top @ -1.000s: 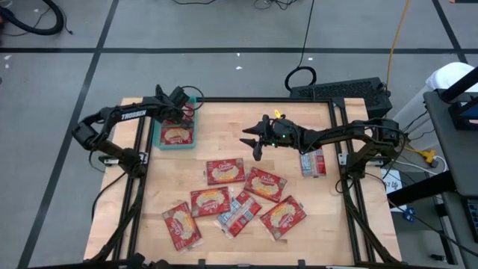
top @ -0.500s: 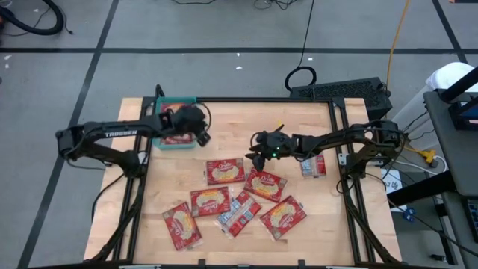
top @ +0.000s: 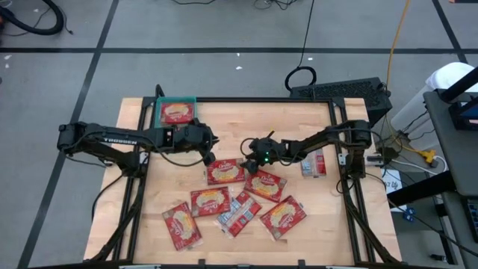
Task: Sort popcorn bags into baskets
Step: Put the popcorn bag into the blue bin
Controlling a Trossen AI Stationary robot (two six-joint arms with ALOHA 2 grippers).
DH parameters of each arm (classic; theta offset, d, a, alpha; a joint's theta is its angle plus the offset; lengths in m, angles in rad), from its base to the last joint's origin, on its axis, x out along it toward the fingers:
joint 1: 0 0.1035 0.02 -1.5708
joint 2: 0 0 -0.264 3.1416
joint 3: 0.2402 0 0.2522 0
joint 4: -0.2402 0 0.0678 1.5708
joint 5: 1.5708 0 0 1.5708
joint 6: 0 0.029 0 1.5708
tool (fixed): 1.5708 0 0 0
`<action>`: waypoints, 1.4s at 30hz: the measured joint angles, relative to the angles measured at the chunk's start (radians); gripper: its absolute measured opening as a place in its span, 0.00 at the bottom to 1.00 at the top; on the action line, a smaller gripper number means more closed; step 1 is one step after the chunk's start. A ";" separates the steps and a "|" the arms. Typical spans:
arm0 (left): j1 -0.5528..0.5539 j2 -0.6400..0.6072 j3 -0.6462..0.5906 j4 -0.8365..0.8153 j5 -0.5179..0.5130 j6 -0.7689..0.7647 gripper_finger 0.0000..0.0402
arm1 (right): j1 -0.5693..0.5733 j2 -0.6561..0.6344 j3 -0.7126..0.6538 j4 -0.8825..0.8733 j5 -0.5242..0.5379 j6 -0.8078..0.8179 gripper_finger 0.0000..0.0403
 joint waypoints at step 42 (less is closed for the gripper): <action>0.023 0.023 -0.227 0.518 0.139 -0.044 0.73 | -0.063 -0.269 0.101 -0.022 -0.031 -0.770 0.00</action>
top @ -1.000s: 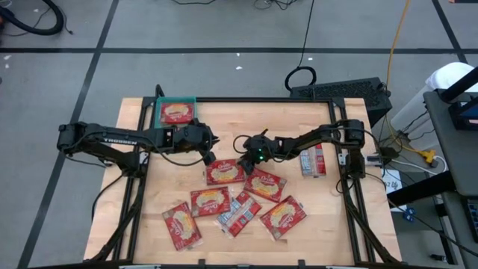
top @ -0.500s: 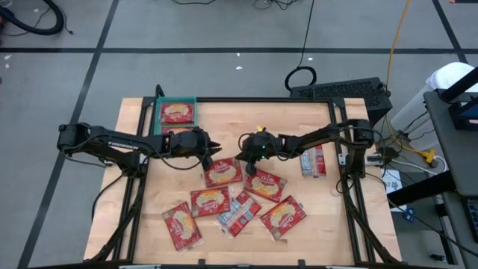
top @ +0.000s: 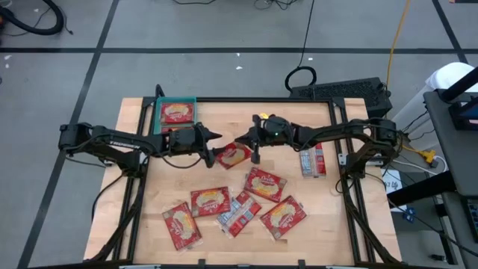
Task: Sort popcorn bags into baskets
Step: Put the popcorn bag into the blue bin
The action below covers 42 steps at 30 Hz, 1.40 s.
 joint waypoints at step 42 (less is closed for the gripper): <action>0.100 -0.090 -0.141 0.613 0.104 0.112 0.04 | 0.007 -0.127 -0.237 0.245 0.129 0.310 0.53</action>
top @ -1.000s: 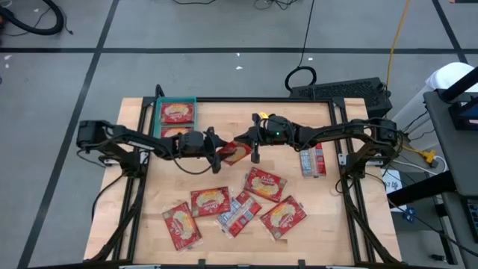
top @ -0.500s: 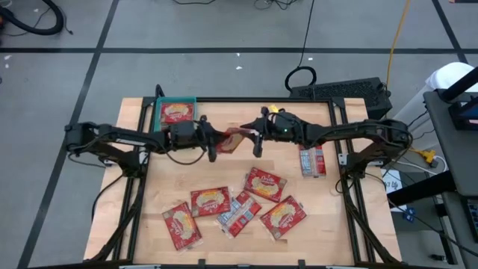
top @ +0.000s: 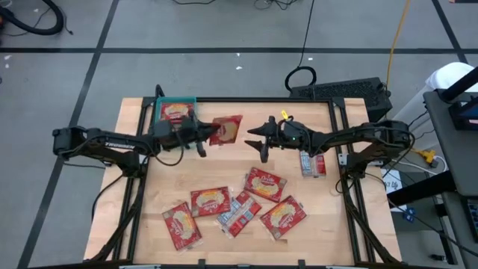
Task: Sort popcorn bags into baskets
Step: Put the popcorn bag into the blue bin
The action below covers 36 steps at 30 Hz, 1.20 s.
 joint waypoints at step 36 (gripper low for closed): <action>0.000 -0.007 0.004 0.206 0.038 0.113 0.30 | -0.073 0.116 0.067 0.025 -0.266 0.045 0.02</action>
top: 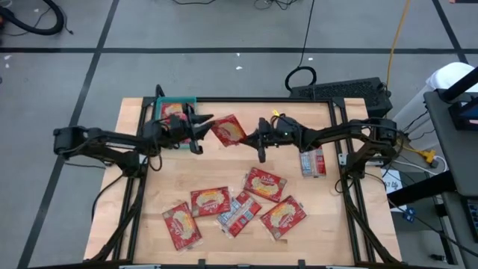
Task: Sort popcorn bags into baskets
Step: Put the popcorn bag into the blue bin
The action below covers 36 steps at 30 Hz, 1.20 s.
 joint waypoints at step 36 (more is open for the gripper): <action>0.089 -0.282 0.268 -1.266 -0.003 -0.047 0.08 | 0.037 -0.037 0.247 -0.686 0.002 -0.150 0.02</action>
